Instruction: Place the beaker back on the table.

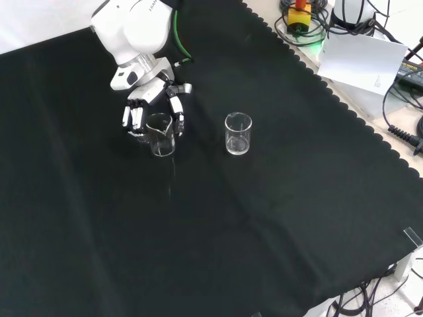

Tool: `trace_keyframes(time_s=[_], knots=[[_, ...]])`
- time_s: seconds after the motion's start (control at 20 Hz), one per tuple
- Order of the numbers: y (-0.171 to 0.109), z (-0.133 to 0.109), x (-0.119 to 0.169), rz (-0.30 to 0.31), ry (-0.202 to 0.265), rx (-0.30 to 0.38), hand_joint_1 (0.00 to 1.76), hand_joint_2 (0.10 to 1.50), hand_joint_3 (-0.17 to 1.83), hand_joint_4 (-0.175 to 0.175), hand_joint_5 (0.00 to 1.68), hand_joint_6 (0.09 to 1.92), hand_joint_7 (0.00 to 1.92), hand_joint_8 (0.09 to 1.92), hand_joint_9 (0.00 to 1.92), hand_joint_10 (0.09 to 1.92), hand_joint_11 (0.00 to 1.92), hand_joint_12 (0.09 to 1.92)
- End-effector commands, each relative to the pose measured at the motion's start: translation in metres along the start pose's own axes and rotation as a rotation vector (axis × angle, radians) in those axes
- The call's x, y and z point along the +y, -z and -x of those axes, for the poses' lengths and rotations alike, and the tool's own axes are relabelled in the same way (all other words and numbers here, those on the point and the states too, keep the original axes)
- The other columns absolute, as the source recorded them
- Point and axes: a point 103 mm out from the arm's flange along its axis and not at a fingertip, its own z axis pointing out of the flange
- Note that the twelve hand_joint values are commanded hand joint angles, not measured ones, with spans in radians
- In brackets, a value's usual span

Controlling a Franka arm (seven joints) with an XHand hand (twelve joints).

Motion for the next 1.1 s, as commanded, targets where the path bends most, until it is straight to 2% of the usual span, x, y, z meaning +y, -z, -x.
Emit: trace_keyframes(time_s=[0.05,0.2,0.65,0.85,1.1], knots=[[0.0,-0.003,-0.001,-0.102,-0.047,-0.03,0.96,0.56,0.65,-0.028,0.59,0.83,0.66,0.73,1.03,0.09,0.47,1.29],[0.001,-0.007,-0.001,-0.14,-0.062,-0.047,0.95,0.56,0.64,-0.032,0.58,0.82,0.63,0.74,1.01,0.09,0.45,1.3],[0.012,-0.02,-0.007,-0.184,-0.081,-0.077,0.88,0.56,0.57,-0.056,0.41,0.66,0.39,0.77,0.82,0.09,0.25,1.39],[0.029,-0.031,-0.016,-0.15,-0.087,-0.084,0.82,0.58,0.48,-0.067,0.36,0.45,0.21,0.75,0.68,0.09,0.14,1.45],[0.063,-0.056,-0.039,-0.079,-0.087,-0.115,0.78,0.6,0.42,-0.071,0.36,0.3,0.15,0.74,0.63,0.09,0.1,1.48]])
